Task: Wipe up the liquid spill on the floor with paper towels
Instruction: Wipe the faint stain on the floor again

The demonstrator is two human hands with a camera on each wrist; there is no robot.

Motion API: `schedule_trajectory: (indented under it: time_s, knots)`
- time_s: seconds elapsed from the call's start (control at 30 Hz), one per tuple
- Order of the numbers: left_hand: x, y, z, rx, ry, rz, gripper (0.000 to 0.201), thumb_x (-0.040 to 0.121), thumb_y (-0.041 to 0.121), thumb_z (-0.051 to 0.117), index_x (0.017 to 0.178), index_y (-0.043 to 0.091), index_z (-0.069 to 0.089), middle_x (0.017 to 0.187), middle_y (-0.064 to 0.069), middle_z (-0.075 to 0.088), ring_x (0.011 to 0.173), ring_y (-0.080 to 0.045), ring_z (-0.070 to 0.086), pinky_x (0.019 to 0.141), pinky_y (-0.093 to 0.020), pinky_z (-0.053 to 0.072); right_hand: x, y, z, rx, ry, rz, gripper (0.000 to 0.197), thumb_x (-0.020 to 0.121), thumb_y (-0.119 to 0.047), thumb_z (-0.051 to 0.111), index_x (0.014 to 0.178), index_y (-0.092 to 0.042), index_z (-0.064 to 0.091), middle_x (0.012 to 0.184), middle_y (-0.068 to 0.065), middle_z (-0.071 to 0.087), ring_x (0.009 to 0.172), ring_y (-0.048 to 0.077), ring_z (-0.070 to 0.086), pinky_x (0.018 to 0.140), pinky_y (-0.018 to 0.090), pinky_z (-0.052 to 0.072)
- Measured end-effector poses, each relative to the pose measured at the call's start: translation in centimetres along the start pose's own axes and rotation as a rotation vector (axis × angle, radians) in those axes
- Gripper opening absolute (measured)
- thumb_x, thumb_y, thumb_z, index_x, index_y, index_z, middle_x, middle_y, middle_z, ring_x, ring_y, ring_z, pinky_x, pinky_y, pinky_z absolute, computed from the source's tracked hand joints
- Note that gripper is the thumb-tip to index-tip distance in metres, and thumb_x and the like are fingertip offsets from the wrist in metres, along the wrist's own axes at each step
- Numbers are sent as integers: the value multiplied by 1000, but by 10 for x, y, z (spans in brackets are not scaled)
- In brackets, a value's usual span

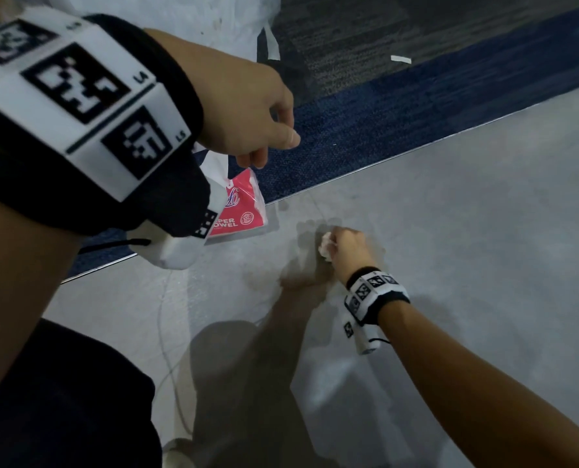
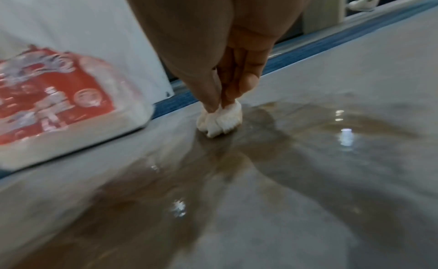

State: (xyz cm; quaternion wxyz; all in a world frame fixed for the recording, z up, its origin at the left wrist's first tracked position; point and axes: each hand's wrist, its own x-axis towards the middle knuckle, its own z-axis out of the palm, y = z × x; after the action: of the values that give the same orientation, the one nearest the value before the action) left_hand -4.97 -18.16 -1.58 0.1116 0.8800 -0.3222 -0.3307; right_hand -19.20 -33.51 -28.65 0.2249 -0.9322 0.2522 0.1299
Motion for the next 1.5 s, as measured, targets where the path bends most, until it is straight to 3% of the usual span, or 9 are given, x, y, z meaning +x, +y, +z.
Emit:
schedule_trajectory:
  time_s: [0.2, 0.33, 0.43, 0.57, 0.67, 0.83, 1.0, 1.33, 1.5]
  knots:
    - [4, 3, 2, 11, -13, 3, 30, 95, 39, 47, 113, 19, 59, 80, 4, 73, 77, -13, 68, 58, -23, 43, -25, -62, 32, -214, -212, -326, 28, 89, -7, 53, 116, -2, 57, 118, 19, 58, 113, 34, 53, 92, 39, 44]
    - [4, 3, 3, -3, -15, -4, 29, 95, 38, 48, 113, 19, 59, 80, 3, 73, 78, -14, 69, 58, -24, 44, -48, -44, 40, -354, -292, -499, 21, 59, -10, 82, 76, -9, 69, 75, 7, 66, 75, 27, 66, 54, 26, 55]
    - [3, 4, 3, 4, -20, -5, 29, 95, 39, 48, 112, 19, 59, 80, 4, 73, 77, -13, 68, 58, -24, 43, -46, -17, 24, -377, -186, -610, 15, 76, -17, 56, 78, -11, 69, 82, 8, 68, 77, 28, 67, 58, 29, 53]
    - [1, 7, 3, 4, -19, 2, 30, 95, 38, 47, 113, 18, 59, 80, 3, 73, 78, -14, 69, 55, -24, 41, -31, 4, -14, -433, -109, -384, 22, 92, -12, 48, 106, -3, 62, 112, 20, 60, 104, 34, 56, 84, 38, 42]
    - [0, 9, 4, 16, -21, 7, 30, 95, 39, 47, 113, 18, 58, 80, 4, 72, 79, -14, 69, 55, -23, 40, -28, 22, -21, -310, 13, -179, 23, 85, 0, 56, 108, -1, 61, 103, 22, 63, 96, 39, 61, 79, 42, 47]
    - [0, 6, 3, 10, -22, -5, 29, 94, 39, 48, 113, 19, 59, 79, 4, 72, 76, -13, 68, 57, -24, 42, -43, -8, -9, -273, -75, -258, 25, 91, -13, 48, 113, -8, 58, 113, 18, 59, 101, 35, 58, 83, 41, 44]
    - [3, 9, 7, 31, -35, 8, 29, 94, 40, 48, 113, 21, 58, 79, 5, 73, 76, -13, 69, 59, -26, 46, -62, -15, 20, -288, -153, -427, 22, 58, -2, 74, 76, -7, 63, 76, 12, 63, 64, 32, 62, 50, 32, 49]
    - [2, 9, 7, 44, -36, 6, 27, 94, 38, 47, 111, 20, 59, 79, 4, 73, 77, -14, 69, 57, -24, 43, -46, 33, 0, -327, -34, -285, 24, 56, -3, 80, 71, -10, 63, 71, 11, 64, 60, 30, 64, 48, 30, 49]
    - [-1, 6, 5, 87, -64, 3, 28, 94, 40, 48, 110, 20, 59, 79, 3, 73, 76, -15, 70, 76, -43, 58, -34, 65, -15, -221, 49, -80, 9, 88, -9, 56, 95, -5, 61, 97, 18, 63, 89, 37, 60, 70, 38, 46]
